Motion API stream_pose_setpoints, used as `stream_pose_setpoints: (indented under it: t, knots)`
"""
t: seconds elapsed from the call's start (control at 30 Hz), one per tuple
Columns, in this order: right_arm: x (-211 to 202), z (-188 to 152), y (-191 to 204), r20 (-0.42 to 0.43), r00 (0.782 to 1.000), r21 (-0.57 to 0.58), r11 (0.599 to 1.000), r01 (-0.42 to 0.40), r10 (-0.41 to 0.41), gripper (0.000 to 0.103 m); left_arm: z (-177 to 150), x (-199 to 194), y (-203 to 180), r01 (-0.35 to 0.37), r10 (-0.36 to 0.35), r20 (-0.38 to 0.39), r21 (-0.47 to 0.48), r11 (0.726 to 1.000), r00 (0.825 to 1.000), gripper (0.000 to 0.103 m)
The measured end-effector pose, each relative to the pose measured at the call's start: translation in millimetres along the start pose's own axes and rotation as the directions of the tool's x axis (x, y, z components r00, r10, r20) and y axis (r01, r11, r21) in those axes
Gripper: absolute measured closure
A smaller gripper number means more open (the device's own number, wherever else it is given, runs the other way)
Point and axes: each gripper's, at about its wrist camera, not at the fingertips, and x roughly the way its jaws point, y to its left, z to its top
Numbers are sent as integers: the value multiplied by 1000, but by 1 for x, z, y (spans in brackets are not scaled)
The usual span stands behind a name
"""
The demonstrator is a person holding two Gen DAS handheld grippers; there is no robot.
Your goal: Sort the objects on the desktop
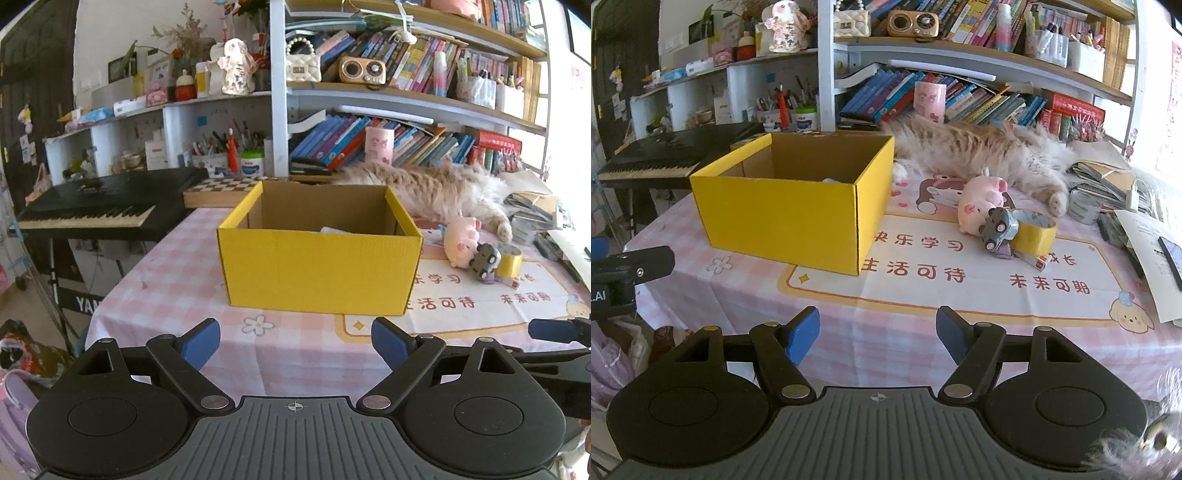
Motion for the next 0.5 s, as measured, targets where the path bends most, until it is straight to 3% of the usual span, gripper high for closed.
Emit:
stream_pose_setpoints:
  t: [0.5]
  knots:
    - [-11, -14, -15, -40, 996, 40, 996, 77, -75, 30, -4, 9, -21, 105, -103, -41, 42, 994, 994, 11]
